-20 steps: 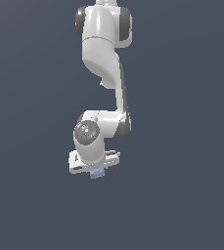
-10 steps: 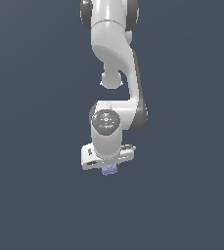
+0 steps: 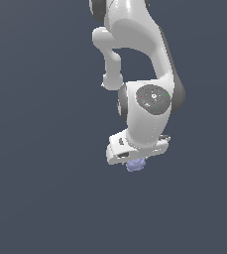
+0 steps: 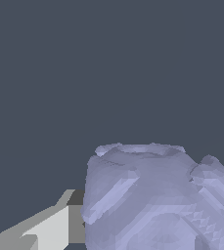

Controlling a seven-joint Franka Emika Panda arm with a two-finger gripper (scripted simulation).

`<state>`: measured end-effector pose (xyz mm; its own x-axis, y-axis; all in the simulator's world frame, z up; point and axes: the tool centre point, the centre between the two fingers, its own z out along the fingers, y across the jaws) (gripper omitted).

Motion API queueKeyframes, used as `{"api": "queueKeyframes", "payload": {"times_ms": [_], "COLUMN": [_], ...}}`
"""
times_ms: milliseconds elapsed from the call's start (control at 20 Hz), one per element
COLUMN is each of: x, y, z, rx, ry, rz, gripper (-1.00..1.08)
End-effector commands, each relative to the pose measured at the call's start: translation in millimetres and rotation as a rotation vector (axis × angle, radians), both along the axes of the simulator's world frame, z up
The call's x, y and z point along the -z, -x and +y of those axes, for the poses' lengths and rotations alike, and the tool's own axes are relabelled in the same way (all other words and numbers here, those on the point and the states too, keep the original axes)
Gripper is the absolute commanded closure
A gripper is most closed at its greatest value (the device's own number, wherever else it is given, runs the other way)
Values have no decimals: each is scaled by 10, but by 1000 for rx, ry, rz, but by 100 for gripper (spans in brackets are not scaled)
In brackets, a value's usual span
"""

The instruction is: Pick up the object and move it to a goal position.

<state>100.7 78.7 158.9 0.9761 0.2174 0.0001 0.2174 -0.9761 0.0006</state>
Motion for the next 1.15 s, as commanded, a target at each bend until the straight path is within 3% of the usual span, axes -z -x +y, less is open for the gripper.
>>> {"api": "queueKeyframes", "payload": {"times_ms": [0, 550, 1100], "x": [-183, -821, -965], "y": [2, -35, -63], "z": [222, 1004, 1186], "rx": [1, 1, 1], "ry": [0, 0, 0], "rz": [0, 0, 0], "gripper": [108, 108, 108]}}
